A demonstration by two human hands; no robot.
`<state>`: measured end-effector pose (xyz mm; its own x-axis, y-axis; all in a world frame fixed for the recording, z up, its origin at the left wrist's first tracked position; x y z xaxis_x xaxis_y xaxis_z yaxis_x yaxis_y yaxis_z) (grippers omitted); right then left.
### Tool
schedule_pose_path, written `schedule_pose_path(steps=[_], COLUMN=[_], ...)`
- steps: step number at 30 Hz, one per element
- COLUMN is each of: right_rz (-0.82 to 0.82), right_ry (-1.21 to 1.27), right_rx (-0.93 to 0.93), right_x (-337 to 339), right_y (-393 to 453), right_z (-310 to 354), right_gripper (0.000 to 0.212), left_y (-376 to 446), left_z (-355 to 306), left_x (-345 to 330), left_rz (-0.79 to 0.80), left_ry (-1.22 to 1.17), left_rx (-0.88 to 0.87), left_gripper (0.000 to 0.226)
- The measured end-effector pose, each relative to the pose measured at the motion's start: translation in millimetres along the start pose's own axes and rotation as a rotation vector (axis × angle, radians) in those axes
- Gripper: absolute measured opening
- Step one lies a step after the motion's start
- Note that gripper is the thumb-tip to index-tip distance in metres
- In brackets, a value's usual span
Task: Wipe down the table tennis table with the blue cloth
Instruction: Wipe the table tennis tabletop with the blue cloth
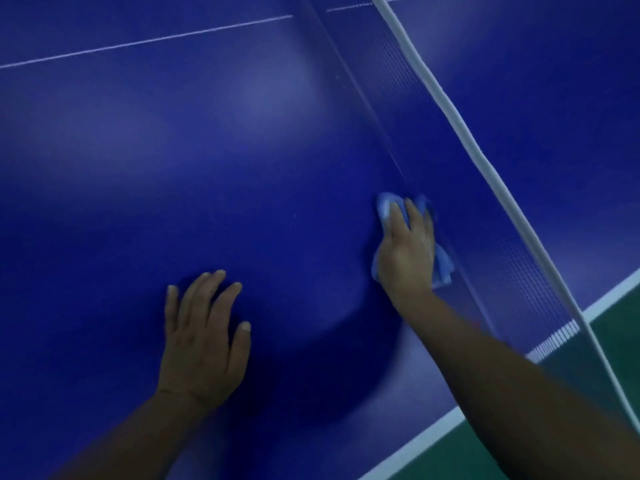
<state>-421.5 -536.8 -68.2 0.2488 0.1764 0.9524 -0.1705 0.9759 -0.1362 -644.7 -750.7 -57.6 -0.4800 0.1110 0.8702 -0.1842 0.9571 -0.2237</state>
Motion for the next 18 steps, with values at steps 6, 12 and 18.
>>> schedule_pose_path(steps=[6, 12, 18], right_rz=[0.041, 0.057, 0.091], right_ry=[-0.024, -0.031, 0.003], right_rx=[0.022, 0.152, 0.179], right_x=[2, 1, 2], right_y=[60, 153, 231], right_z=[4, 52, 95], right_gripper=[0.059, 0.058, 0.051], left_y=[65, 123, 124], left_z=[35, 60, 70], left_x=[42, 53, 46], left_rz=[-0.157, -0.225, -0.201], left_ry=[0.003, 0.032, 0.021], left_rx=[0.270, 0.375, 0.368], left_gripper=[0.062, 0.060, 0.061])
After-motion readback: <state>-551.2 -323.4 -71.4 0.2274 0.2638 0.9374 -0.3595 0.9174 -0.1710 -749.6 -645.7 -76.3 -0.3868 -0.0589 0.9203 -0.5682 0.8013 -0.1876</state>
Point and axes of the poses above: each hand's wrist, its own y-axis towards the middle knuckle, its own x-axis out of the back of the hand, z = x × y, the point moved 1 cm from there along y, towards the middle knuckle, and after that the axes turned 11 degrees about z, right-handed, at the moved point
